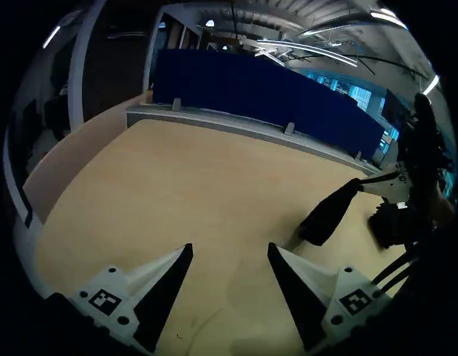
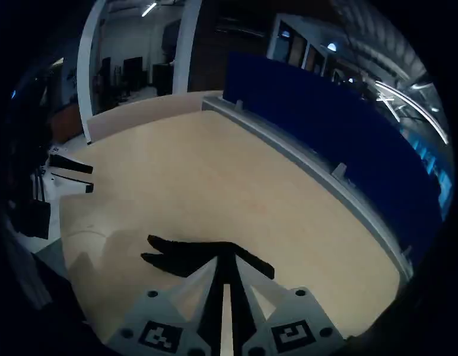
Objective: Fold towel
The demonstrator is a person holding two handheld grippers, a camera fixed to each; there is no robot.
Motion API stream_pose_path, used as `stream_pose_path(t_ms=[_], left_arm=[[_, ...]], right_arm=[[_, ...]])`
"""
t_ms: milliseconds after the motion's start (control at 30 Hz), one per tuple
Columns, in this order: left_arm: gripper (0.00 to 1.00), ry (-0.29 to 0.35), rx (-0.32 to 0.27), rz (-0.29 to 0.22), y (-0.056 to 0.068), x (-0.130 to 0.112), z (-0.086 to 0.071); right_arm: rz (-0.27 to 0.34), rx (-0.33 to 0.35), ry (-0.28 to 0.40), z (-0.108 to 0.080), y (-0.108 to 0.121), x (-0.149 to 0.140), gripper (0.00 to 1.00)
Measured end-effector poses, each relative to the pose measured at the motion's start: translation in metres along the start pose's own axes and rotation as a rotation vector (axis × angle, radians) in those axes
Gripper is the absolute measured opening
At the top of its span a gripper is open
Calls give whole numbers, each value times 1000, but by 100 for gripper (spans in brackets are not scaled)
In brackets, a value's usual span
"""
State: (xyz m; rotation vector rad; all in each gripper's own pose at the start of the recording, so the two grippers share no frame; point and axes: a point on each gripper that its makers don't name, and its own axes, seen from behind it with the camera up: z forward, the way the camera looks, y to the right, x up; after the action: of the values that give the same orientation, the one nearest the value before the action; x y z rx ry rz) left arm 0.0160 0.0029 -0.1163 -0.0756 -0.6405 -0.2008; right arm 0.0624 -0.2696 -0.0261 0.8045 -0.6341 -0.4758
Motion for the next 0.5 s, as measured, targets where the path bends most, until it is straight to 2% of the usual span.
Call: stream_pose_path(t_ms=[500], left_arm=[[93, 15, -20, 30, 19, 11, 1]], right_arm=[[22, -16, 8, -35, 38, -7, 5]])
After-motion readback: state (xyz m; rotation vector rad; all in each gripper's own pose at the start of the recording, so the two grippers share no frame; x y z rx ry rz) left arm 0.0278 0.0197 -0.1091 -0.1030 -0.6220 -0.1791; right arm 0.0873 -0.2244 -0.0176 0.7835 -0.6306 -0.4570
